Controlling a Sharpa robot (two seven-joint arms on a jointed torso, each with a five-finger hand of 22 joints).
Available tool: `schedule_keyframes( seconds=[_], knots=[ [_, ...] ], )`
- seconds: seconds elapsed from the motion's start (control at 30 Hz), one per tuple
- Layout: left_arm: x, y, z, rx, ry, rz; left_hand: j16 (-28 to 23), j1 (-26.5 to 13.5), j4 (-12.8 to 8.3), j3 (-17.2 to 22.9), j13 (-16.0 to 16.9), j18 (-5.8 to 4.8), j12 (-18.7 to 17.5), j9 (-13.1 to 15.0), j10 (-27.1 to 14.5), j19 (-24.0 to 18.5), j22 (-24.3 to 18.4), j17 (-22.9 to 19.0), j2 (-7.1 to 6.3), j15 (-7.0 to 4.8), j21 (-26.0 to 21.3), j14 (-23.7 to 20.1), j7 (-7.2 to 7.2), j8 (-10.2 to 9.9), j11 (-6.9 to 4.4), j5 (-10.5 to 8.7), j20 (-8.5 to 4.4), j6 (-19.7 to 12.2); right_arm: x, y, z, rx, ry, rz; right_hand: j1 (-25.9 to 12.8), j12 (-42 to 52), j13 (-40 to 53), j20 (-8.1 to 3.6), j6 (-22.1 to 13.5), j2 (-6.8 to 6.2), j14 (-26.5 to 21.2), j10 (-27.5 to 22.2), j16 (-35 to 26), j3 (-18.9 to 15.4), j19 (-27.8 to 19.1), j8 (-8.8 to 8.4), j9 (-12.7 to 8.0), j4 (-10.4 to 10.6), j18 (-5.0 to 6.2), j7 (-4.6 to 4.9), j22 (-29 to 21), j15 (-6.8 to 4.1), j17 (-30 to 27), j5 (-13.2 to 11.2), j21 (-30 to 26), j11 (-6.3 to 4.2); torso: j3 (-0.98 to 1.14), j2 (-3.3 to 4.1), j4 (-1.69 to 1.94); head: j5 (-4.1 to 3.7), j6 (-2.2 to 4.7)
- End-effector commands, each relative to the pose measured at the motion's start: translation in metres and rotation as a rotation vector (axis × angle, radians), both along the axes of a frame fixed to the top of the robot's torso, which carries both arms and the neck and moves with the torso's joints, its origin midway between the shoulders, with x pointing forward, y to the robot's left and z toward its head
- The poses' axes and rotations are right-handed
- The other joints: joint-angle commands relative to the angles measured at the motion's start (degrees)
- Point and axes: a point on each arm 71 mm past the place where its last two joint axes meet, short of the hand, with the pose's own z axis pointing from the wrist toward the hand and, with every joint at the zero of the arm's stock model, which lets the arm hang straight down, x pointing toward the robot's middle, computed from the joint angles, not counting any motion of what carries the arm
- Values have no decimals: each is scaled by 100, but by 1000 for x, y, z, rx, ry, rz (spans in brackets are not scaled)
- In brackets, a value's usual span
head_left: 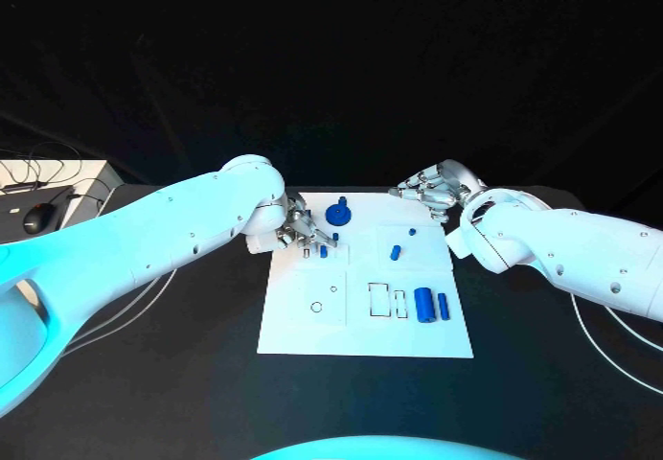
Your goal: Assemble the parts on the task board
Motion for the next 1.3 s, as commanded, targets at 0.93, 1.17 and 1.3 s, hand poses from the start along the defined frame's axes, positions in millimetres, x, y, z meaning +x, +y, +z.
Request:
schedule_keyframes(
  seconds=[0.93, 1.17, 1.3],
  knots=[
    [13, 49, 38, -196, -183, 151, -1216, 305, 640, 1671, -837, 314, -303, -1196, -673, -613, -1485, -1587, -569, 238, -2031, -581, 458, 192, 346, -18, 363, -920, 0, -9, 2, 27, -52, 5, 1, -71, -47, -31, -13, 110, -19, -91, -68, -37, 276, -9, 6, -99, 41, 42, 710, -23, -37, 14, -75, -4, -29, -8, 21, -16, 188],
    [22, 53, 34, -134, -148, 171, -905, 165, 806, 1282, -814, 340, -58, -1273, -710, -630, -1178, -1527, -654, 217, -1703, -581, 422, 594, 322, -18, 346, -1065, 0, -9, 2, 22, -52, 4, -11, -59, -40, -32, -14, 121, -19, -78, -64, -41, 278, -10, 6, -98, 42, 43, 709, -24, -32, 22, -76, -4, -56, 20, 24, -26, 256],
    [31, 54, 33, -114, -151, 188, -756, 132, 808, 1163, -837, 346, 68, -1361, -728, -605, -985, -1523, -624, 216, -1494, -576, 414, 833, 317, -18, 364, -1162, -1, -8, 2, 21, -53, 5, -11, -59, -40, -32, -14, 121, -19, -78, -64, -41, 278, -10, 6, -98, 42, 43, 709, -24, -32, 22, -76, -4, -68, 37, 32, -20, 280]
  ],
)
